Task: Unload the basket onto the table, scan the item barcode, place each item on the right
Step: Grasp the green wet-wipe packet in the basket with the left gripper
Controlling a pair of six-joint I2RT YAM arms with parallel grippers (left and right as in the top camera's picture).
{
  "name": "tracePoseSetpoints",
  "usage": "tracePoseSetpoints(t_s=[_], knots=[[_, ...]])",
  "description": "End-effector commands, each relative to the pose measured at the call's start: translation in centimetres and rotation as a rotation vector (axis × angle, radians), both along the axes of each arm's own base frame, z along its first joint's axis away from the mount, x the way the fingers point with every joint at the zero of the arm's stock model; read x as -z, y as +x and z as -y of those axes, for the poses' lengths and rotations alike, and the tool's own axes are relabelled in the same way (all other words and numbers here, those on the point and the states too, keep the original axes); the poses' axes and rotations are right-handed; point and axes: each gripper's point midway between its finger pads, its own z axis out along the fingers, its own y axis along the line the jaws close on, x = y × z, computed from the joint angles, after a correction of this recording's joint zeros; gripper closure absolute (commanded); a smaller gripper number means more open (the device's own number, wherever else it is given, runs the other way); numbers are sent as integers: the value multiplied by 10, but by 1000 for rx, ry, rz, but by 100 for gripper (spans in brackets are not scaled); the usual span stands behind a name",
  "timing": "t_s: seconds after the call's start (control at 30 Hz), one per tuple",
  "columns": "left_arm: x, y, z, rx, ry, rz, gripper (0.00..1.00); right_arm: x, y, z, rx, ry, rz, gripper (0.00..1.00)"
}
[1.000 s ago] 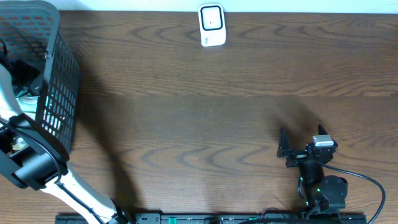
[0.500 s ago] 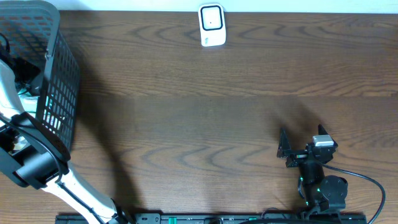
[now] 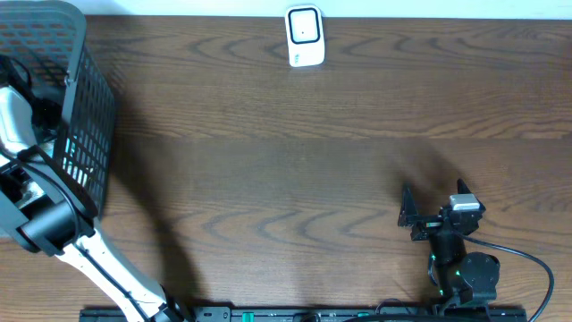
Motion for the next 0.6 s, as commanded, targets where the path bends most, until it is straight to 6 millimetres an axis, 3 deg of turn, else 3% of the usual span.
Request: tracePoseSetpoints(t_s=[0.0,0.13,0.4,0.57], knots=[[20,-1,6,-9,-58,-9,12,1,0,0,1,14,-1,1],[28,3,8,2,-79,1,13,1,0,0,1,14,-1,1],[29,2,9,19,-78,-7,38,1,0,0,1,14,-1,1],[39,-7,15,25,-101,-42,40,1,0,0,1,14,-1,1]])
